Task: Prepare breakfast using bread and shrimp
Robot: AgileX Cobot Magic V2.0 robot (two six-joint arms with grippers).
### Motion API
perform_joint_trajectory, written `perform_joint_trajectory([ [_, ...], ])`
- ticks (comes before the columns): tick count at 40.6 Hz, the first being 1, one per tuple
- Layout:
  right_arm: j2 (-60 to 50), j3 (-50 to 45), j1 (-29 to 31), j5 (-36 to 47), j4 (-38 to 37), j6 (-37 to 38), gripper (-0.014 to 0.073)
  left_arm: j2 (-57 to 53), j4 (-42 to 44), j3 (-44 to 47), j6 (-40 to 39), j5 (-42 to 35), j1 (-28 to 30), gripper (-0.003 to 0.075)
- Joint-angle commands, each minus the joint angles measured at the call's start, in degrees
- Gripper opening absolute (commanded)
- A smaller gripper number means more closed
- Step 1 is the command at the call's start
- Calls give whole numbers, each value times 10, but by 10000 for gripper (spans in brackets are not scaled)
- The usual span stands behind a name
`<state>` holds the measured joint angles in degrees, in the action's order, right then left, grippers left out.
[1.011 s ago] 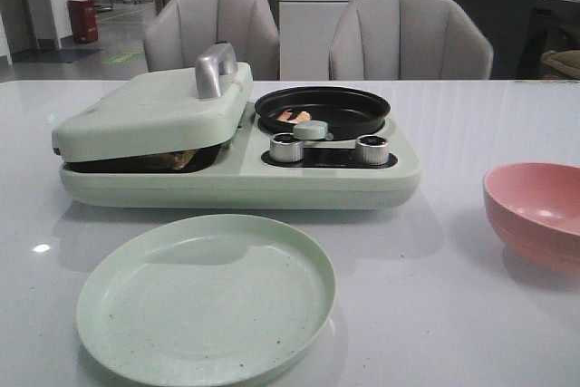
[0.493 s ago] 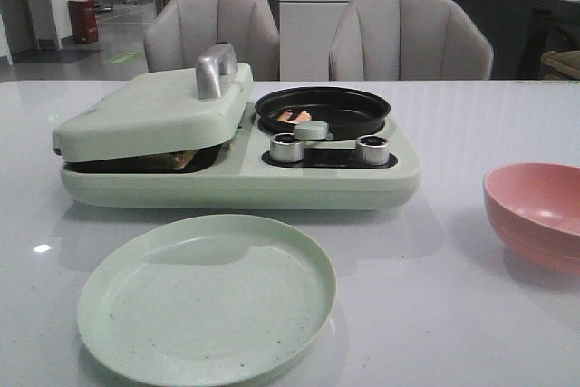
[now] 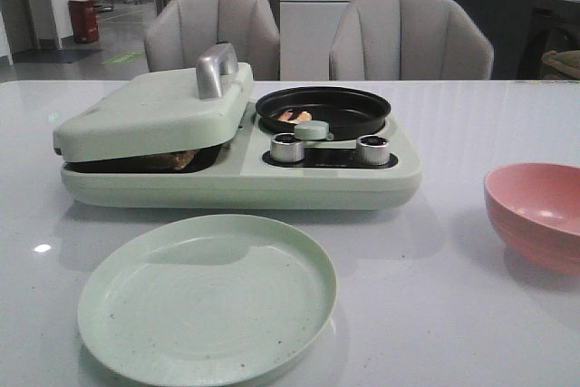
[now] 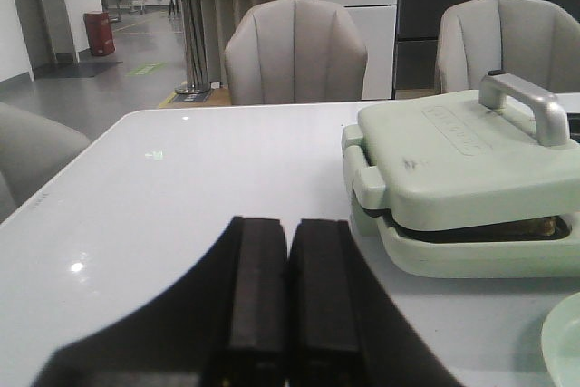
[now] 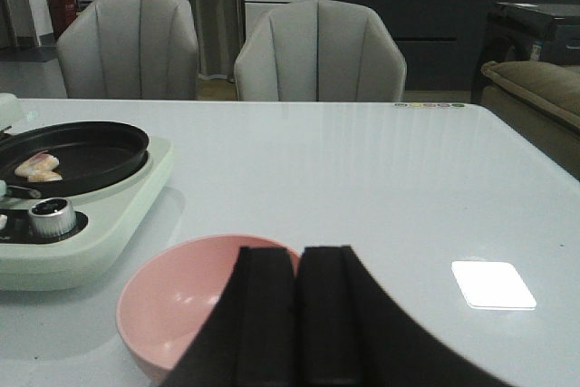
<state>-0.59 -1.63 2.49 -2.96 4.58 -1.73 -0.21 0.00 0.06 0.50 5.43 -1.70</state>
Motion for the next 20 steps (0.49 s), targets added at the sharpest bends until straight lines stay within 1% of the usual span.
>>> perform_joint_trajectory([
  [1, -13, 10, 1, 57, 2, -1, 35, -10, -4, 18, -1, -50, -5, 101],
  [20, -13, 10, -8, 57, 2, -1, 35, -10, -4, 18, -1, -50, -5, 101],
])
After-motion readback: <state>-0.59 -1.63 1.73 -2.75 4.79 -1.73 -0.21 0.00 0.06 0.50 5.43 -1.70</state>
